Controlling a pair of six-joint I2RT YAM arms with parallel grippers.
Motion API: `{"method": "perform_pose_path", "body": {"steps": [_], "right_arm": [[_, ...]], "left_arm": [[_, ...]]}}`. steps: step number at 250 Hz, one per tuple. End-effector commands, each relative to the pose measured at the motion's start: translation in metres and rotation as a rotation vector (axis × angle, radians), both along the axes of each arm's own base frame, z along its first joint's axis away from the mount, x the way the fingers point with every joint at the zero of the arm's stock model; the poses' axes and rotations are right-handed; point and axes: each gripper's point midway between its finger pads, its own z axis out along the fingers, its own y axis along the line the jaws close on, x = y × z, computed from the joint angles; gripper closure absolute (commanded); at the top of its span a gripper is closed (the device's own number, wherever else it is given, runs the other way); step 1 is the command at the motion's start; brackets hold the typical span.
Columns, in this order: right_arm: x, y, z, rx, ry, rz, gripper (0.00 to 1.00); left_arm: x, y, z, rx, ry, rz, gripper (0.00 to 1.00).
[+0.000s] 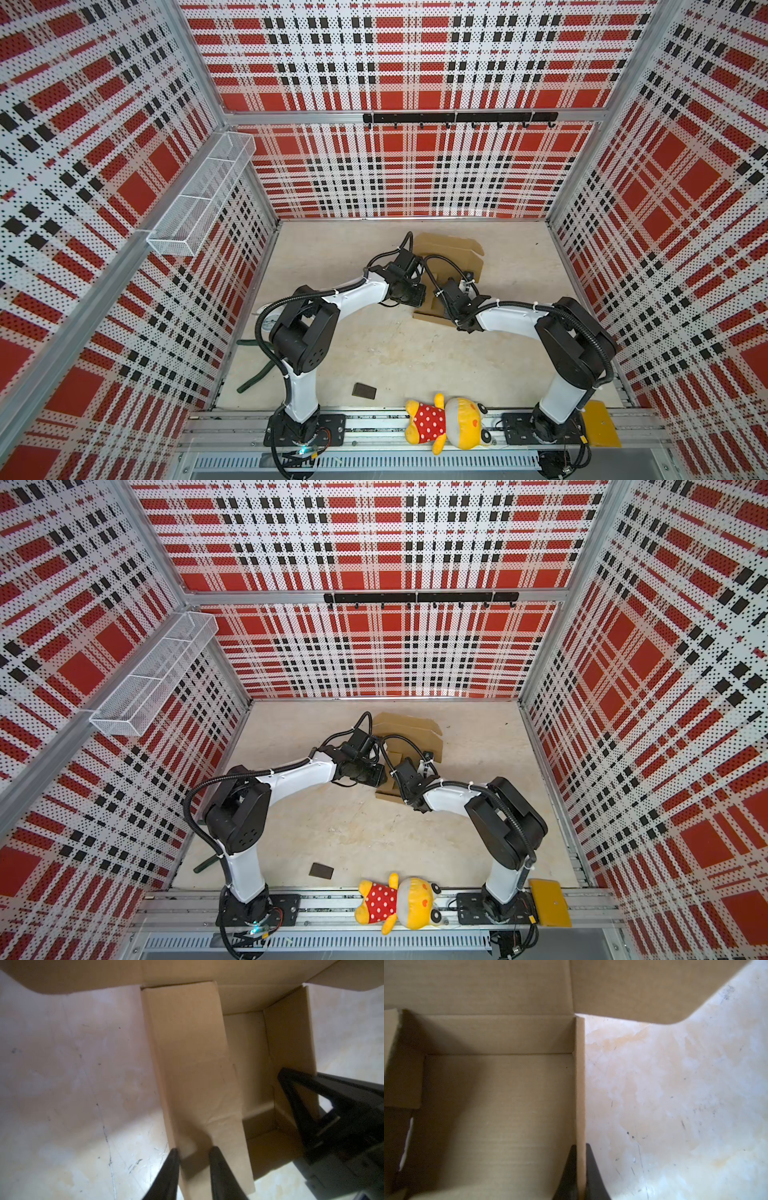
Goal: Fold the paper box
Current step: 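Grip the box's end wall with the left gripper beside the right gripper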
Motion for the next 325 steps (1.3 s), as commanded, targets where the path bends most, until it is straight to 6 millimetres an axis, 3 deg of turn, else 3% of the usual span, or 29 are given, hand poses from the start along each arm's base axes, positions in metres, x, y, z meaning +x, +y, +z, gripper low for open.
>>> {"method": "perform_pose_path", "body": {"steps": [1, 74, 126, 171, 204, 221, 259, 301, 325], "right_arm": [[0.005, 0.019, 0.007, 0.080, -0.053, 0.007, 1.00], [0.004, 0.017, 0.008, 0.106, -0.070, -0.005, 1.00], [0.004, 0.019, 0.006, 0.115, -0.067, -0.005, 1.00], [0.002, 0.021, 0.007, 0.123, -0.072, -0.007, 1.00], [0.001, 0.021, 0.007, 0.123, -0.075, -0.007, 1.00], [0.000, 0.020, 0.007, 0.122, -0.073, -0.007, 1.00], [-0.002, 0.021, 0.007, 0.127, -0.067, -0.008, 1.00], [-0.002, 0.029, 0.010, 0.146, -0.068, -0.007, 1.00], [-0.002, 0.036, 0.014, 0.147, -0.072, 0.001, 1.00]], "left_arm": [[0.008, 0.002, -0.006, 0.093, -0.055, -0.011, 0.70], [0.017, 0.008, -0.011, 0.164, -0.096, -0.004, 0.80], [0.018, 0.005, -0.015, 0.190, -0.110, -0.019, 0.80], [0.018, 0.004, -0.022, 0.225, -0.116, -0.026, 0.71], [0.019, 0.006, -0.027, 0.241, -0.116, -0.024, 0.58], [0.022, 0.009, -0.029, 0.252, -0.117, -0.018, 0.58], [0.026, 0.017, -0.034, 0.277, -0.116, 0.012, 0.76], [0.025, 0.011, -0.037, 0.297, -0.119, -0.003, 0.88], [0.023, 0.007, -0.038, 0.302, -0.120, -0.004, 0.89]]}}
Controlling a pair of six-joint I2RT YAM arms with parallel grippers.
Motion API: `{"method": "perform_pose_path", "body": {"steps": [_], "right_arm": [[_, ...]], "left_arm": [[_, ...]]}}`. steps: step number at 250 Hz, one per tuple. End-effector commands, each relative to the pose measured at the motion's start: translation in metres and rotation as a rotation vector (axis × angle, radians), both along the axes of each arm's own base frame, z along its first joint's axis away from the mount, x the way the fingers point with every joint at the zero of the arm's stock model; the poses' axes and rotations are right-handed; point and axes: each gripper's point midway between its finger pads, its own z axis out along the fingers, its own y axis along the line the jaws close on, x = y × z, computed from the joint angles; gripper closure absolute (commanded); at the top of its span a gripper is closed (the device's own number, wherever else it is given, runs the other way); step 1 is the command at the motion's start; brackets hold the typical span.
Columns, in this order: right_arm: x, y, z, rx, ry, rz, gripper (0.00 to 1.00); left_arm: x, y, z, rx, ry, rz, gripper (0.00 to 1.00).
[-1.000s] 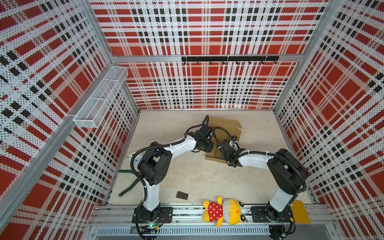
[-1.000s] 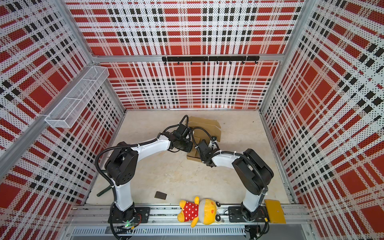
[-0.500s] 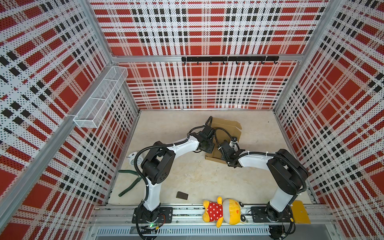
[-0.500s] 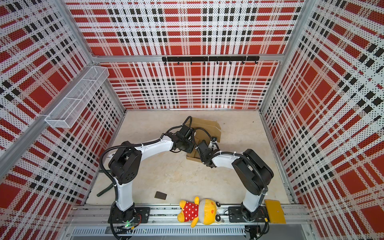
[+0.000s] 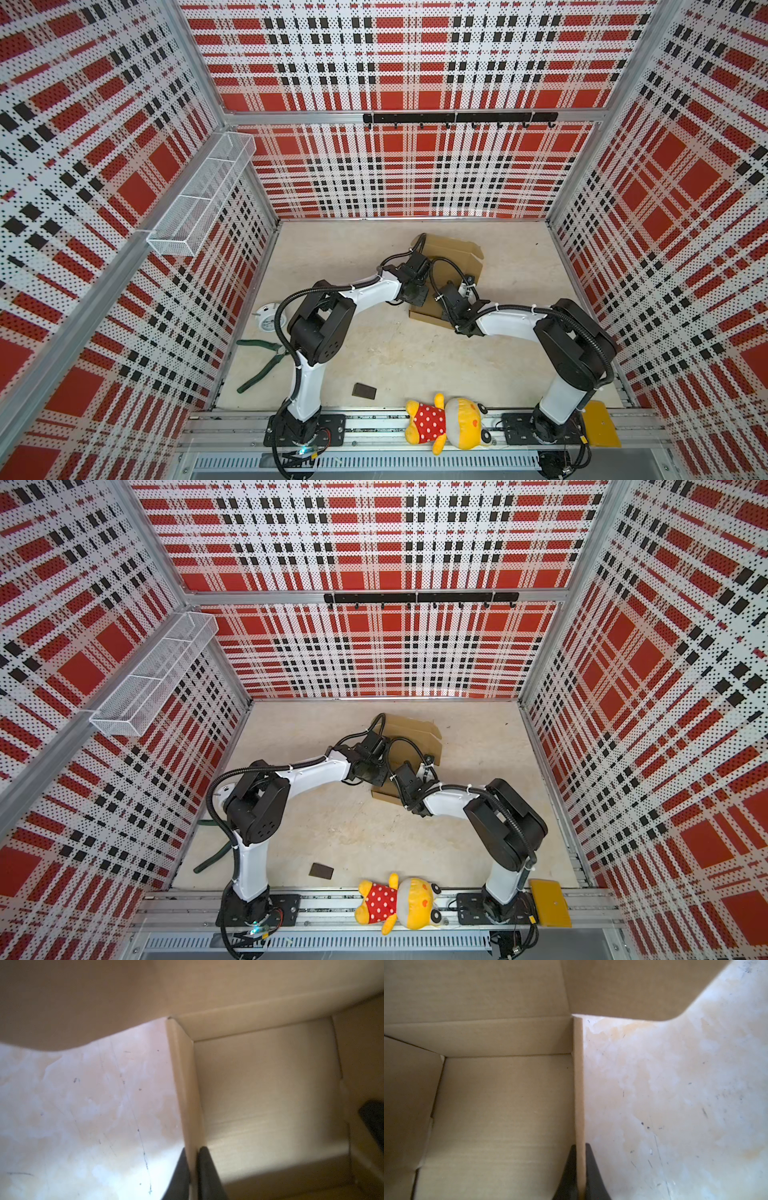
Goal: Fold the paper box
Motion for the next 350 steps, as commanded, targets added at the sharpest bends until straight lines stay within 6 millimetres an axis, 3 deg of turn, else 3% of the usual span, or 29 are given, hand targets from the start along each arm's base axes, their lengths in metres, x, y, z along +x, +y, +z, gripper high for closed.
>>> {"method": "perform_pose_path", "body": {"steps": [1, 22, 51, 130, 158, 175, 183, 198, 227, 263, 297, 350], "right_arm": [[0.004, 0.026, 0.018, 0.065, -0.047, 0.031, 1.00], [0.003, 0.030, 0.018, 0.060, -0.041, 0.037, 1.00], [0.002, 0.033, 0.014, 0.070, -0.032, 0.040, 1.00], [-0.001, 0.032, 0.015, 0.065, -0.036, 0.033, 1.00], [-0.001, 0.034, 0.014, 0.064, -0.033, 0.034, 1.00], [-0.002, 0.035, 0.013, 0.061, -0.031, 0.038, 1.00], [-0.002, 0.035, 0.013, 0.062, -0.031, 0.036, 1.00], [-0.002, 0.034, 0.014, 0.055, -0.032, 0.033, 1.00], [-0.001, 0.032, 0.015, 0.057, -0.045, 0.026, 1.00], [0.001, 0.036, 0.013, 0.053, -0.036, 0.035, 1.00], [0.001, 0.036, 0.015, 0.049, -0.042, 0.041, 1.00], [0.001, 0.037, 0.014, 0.051, -0.042, 0.048, 1.00]], "left_arm": [[-0.006, -0.004, -0.012, 0.051, 0.013, -0.004, 0.88], [-0.007, -0.005, -0.014, 0.063, 0.011, -0.012, 0.74], [-0.004, -0.004, -0.019, 0.086, 0.011, -0.009, 0.68], [-0.012, -0.007, -0.029, 0.139, 0.004, -0.010, 1.00], [-0.014, -0.008, -0.032, 0.148, 0.007, -0.004, 1.00], [-0.015, -0.010, -0.032, 0.150, 0.007, -0.008, 0.83], [-0.016, -0.011, -0.032, 0.151, 0.007, -0.011, 0.80], [-0.016, -0.011, -0.033, 0.164, -0.001, -0.003, 0.83], [-0.017, -0.010, -0.034, 0.176, -0.003, -0.005, 1.00], [-0.016, -0.008, -0.033, 0.182, -0.004, 0.018, 1.00], [-0.020, -0.009, -0.035, 0.178, 0.008, 0.018, 0.87], [-0.028, -0.018, -0.033, 0.183, -0.003, -0.003, 0.91]]}}
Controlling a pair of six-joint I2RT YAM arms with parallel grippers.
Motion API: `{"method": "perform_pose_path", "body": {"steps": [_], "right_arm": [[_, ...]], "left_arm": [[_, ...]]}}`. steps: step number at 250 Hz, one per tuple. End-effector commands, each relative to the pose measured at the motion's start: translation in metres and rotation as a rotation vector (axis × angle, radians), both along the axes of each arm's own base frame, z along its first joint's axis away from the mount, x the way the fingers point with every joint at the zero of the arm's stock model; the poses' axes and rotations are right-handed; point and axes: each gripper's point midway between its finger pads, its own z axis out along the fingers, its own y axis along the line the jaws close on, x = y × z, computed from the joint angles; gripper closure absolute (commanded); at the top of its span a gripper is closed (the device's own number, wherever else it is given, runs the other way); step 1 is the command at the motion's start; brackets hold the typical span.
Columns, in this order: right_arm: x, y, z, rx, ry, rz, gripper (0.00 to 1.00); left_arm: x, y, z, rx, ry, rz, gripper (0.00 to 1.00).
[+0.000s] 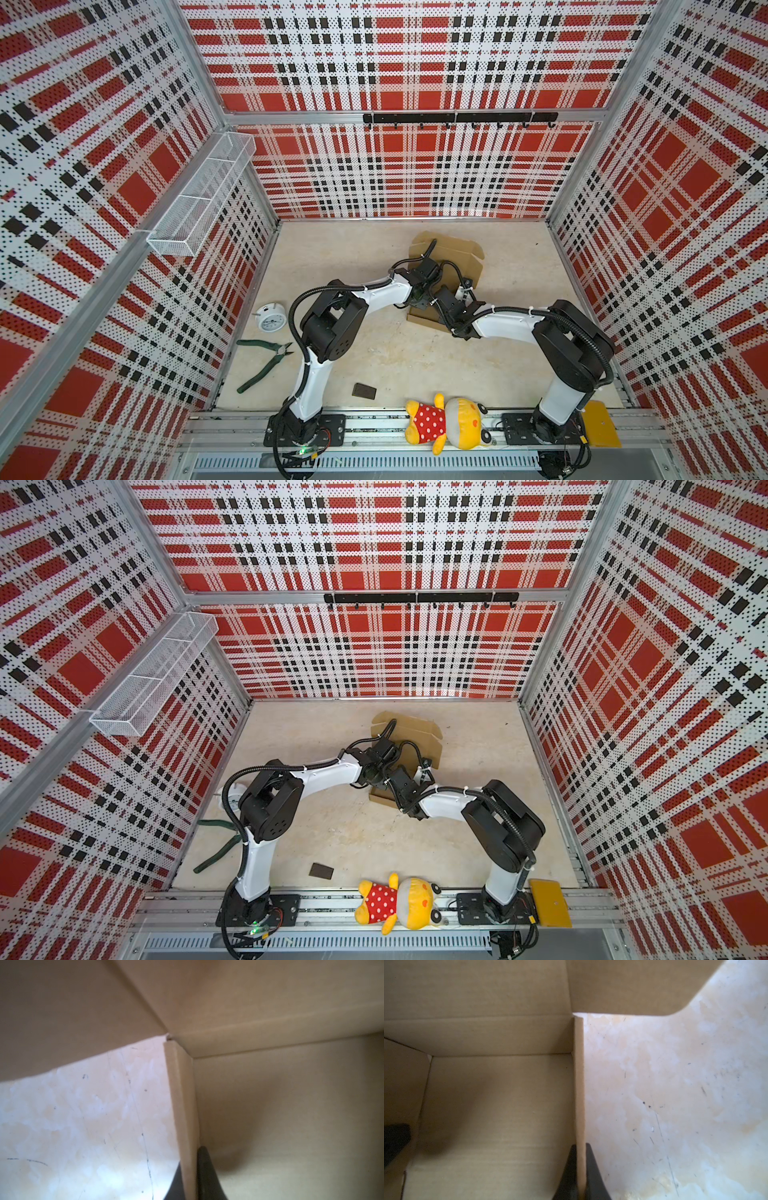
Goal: Fold the paper box
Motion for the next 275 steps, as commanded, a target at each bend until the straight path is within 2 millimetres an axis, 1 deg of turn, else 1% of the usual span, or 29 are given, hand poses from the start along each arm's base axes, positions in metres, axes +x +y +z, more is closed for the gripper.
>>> {"method": "perform_pose_path", "body": {"steps": [1, 10, 24, 54, 72, 110, 132, 143, 151, 163, 171, 199, 215, 226, 257, 264, 275], "right_arm": [[0.013, 0.029, 0.015, 0.058, -0.060, 0.060, 1.00], [0.013, 0.030, 0.015, 0.060, -0.061, 0.062, 1.00], [0.013, 0.030, 0.015, 0.062, -0.061, 0.062, 1.00], [0.012, 0.028, 0.014, 0.059, -0.060, 0.058, 1.00], [0.012, 0.028, 0.014, 0.059, -0.061, 0.058, 1.00], [0.012, 0.028, 0.015, 0.058, -0.064, 0.059, 1.00], [0.013, 0.027, 0.015, 0.059, -0.063, 0.056, 1.00], [0.013, 0.027, 0.015, 0.061, -0.064, 0.054, 1.00], [0.013, 0.027, 0.015, 0.064, -0.063, 0.053, 1.00], [0.012, 0.026, 0.015, 0.062, -0.062, 0.053, 1.00], [0.011, 0.026, 0.015, 0.060, -0.061, 0.052, 1.00], [0.011, 0.022, 0.020, 0.060, -0.075, 0.044, 1.00], [0.012, 0.021, 0.023, 0.061, -0.083, 0.044, 1.00], [0.013, 0.021, 0.023, 0.062, -0.084, 0.042, 1.00], [0.012, 0.022, 0.018, 0.059, -0.070, 0.049, 1.00], [0.012, 0.021, 0.017, 0.058, -0.067, 0.048, 1.00], [0.012, 0.019, 0.017, 0.060, -0.067, 0.041, 1.00]], "left_arm": [[-0.028, -0.019, -0.015, 0.043, 0.039, -0.058, 0.91], [-0.028, -0.020, -0.015, 0.042, 0.039, -0.060, 0.93], [-0.029, -0.021, -0.015, 0.046, 0.036, -0.058, 1.00], [-0.029, -0.020, -0.017, 0.051, 0.039, -0.055, 1.00], [-0.029, -0.020, -0.016, 0.050, 0.036, -0.053, 0.91], [-0.032, -0.020, -0.020, 0.048, 0.047, -0.056, 0.89], [-0.035, -0.022, -0.022, 0.045, 0.054, -0.061, 0.81], [-0.035, -0.023, -0.021, 0.043, 0.054, -0.061, 0.80], [-0.036, -0.023, -0.021, 0.039, 0.059, -0.059, 0.82], [-0.037, -0.023, -0.020, 0.038, 0.057, -0.058, 0.94], [-0.036, -0.023, -0.019, 0.037, 0.053, -0.056, 1.00], [-0.034, -0.020, -0.015, 0.048, 0.032, -0.052, 1.00], [-0.034, -0.017, -0.016, 0.056, 0.030, -0.050, 1.00], [-0.035, -0.016, -0.018, 0.058, 0.036, -0.050, 0.94], [-0.034, -0.016, -0.018, 0.055, 0.035, -0.049, 0.92], [-0.033, -0.017, -0.017, 0.054, 0.034, -0.048, 0.89], [-0.033, -0.017, -0.014, 0.049, 0.031, -0.051, 0.82]]}}
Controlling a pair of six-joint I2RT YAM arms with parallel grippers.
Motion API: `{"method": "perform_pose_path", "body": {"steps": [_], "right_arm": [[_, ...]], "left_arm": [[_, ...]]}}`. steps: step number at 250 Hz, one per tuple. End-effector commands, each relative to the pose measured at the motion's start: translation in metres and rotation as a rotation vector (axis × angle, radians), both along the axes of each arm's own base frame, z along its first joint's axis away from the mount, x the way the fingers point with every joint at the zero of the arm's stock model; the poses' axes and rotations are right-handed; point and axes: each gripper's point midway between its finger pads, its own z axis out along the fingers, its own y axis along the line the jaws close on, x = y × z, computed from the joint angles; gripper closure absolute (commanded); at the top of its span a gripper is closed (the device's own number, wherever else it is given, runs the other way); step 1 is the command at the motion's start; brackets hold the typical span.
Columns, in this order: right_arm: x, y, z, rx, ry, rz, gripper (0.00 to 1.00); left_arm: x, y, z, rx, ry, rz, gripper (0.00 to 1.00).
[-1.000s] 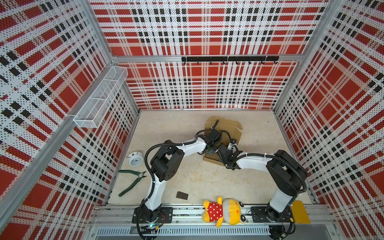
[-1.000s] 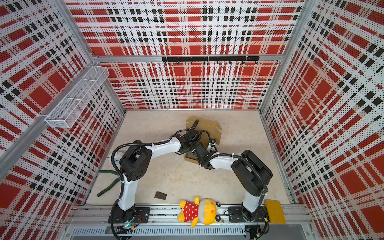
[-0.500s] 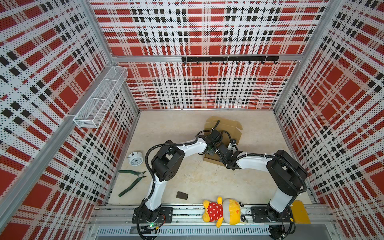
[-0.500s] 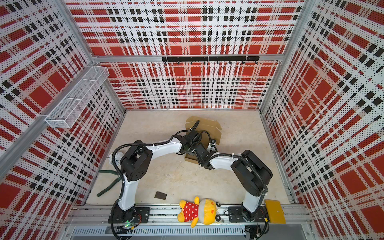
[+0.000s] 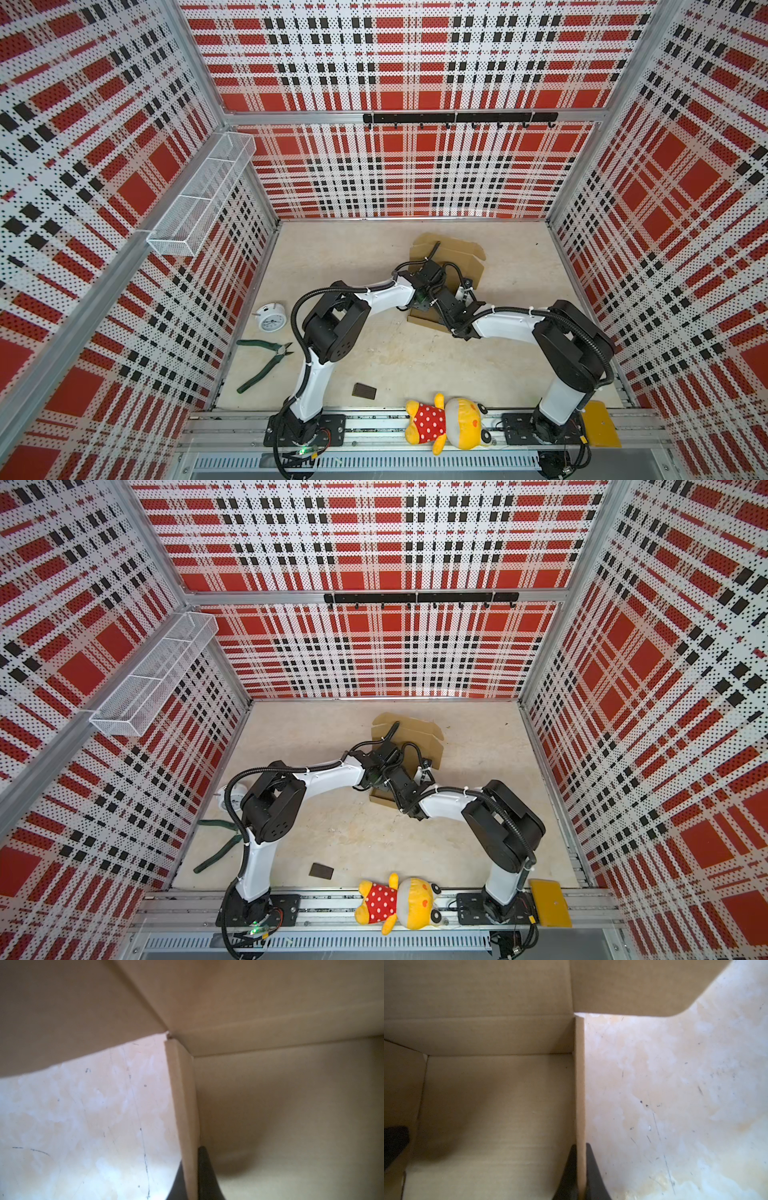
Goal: Fold the paper box
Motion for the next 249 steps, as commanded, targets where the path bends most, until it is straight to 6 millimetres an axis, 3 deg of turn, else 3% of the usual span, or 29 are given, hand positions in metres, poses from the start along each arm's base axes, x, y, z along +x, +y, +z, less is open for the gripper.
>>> {"method": "perform_pose_path", "body": {"steps": [1, 47, 107, 171, 187, 249], "right_arm": [[0.013, 0.021, 0.017, 0.070, -0.069, 0.042, 1.00], [0.011, 0.013, 0.020, 0.060, -0.075, 0.028, 1.00], [0.011, 0.009, 0.013, 0.061, -0.060, 0.020, 1.00], [0.012, 0.009, 0.012, 0.061, -0.057, 0.020, 1.00], [0.012, 0.010, 0.012, 0.060, -0.058, 0.022, 1.00], [0.013, 0.013, 0.010, 0.066, -0.048, 0.027, 1.00]], "left_arm": [[-0.029, -0.014, -0.011, 0.026, 0.047, -0.064, 0.81], [-0.032, -0.012, 0.005, -0.001, 0.029, -0.067, 0.75], [-0.020, -0.010, 0.036, -0.027, -0.036, -0.069, 0.65], [-0.013, -0.003, 0.037, -0.016, -0.046, -0.062, 0.62], [-0.013, -0.001, 0.036, -0.015, -0.046, -0.062, 0.62], [-0.012, 0.000, 0.016, 0.007, -0.016, -0.053, 0.82]]}}
